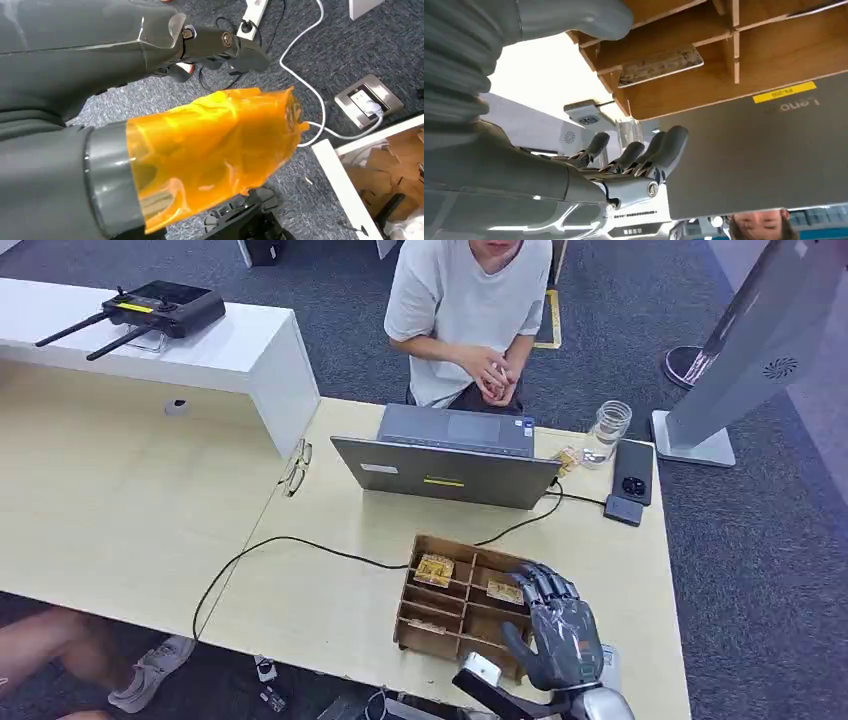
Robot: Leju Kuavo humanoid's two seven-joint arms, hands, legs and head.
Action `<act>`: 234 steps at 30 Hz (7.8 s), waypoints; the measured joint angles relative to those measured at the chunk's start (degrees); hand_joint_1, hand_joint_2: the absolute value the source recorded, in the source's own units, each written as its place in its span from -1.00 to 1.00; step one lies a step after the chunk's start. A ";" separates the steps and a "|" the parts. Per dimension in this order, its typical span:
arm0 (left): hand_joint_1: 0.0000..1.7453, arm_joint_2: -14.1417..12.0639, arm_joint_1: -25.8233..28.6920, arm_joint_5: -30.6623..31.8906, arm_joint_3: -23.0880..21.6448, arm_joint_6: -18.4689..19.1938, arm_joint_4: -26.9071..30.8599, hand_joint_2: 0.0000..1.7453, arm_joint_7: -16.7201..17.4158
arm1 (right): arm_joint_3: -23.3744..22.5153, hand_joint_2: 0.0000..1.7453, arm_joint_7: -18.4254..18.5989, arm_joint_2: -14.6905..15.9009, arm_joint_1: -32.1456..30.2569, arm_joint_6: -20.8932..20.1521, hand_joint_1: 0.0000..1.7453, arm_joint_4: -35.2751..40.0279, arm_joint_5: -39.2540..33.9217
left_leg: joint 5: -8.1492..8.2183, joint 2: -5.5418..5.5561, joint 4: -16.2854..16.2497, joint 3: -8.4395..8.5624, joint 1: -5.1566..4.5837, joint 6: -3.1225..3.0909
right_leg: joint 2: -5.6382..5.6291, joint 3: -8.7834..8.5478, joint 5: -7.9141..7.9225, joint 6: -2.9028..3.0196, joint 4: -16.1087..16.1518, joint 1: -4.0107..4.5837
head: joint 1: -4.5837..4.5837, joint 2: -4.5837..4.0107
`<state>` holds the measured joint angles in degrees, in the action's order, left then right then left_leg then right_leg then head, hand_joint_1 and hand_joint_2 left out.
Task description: Pass the card to the sensor for recognition and then transmit it.
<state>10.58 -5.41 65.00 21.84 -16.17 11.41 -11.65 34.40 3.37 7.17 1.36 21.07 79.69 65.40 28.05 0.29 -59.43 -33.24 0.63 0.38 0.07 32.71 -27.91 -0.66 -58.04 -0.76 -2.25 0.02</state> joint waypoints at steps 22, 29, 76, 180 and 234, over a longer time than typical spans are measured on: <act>-1.00 0.00 -0.02 0.00 -0.11 0.02 0.00 -1.00 0.15 | 0.07 1.00 0.26 -0.55 0.40 -0.24 -0.12 -1.92 -0.02 | 0.00 0.00 0.00 0.00 0.00 0.00 | 0.00 0.00 0.00 0.00 0.00 0.00 | 0.00 0.00; -1.00 0.00 -0.02 0.00 -0.13 0.02 0.00 -1.00 0.15 | 0.15 1.00 0.26 -0.57 0.44 -0.28 0.46 -2.03 -0.02 | 0.00 0.00 0.00 0.00 0.00 0.00 | 0.00 0.00 0.00 0.00 0.00 0.00 | 0.00 0.00; -1.00 -0.02 0.02 -2.03 -0.26 -0.48 0.00 -1.00 -0.37 | 0.39 1.00 -1.12 -2.47 -1.05 3.74 -1.00 3.91 0.68 | -0.01 -0.01 0.00 0.01 0.00 0.01 | -0.01 0.00 0.00 0.00 0.00 0.00 | 0.00 0.00; -1.00 -0.02 0.02 -3.61 -1.77 -0.72 0.00 -1.00 -0.55 | -0.24 1.00 0.79 -2.43 -2.41 2.82 -0.96 0.75 1.51 | -0.01 0.00 0.01 0.00 0.00 0.02 | 0.00 0.01 -0.01 0.02 0.00 0.00 | 0.00 0.00; -1.00 0.07 -0.13 -2.91 -2.91 0.13 0.02 -1.00 -0.37 | -1.73 1.00 2.47 -2.45 1.65 1.05 -0.42 -5.68 1.55 | -0.01 0.00 0.00 0.00 0.00 0.02 | -0.01 0.01 -0.01 0.02 0.00 0.00 | 0.00 0.00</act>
<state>10.64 -5.54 62.10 18.93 -16.04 11.43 -12.02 32.68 5.84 4.72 3.02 22.12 74.01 66.95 28.05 0.29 -59.43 -33.25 0.63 0.40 0.06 32.72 -27.92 -0.64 -58.04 -0.76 -2.25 0.02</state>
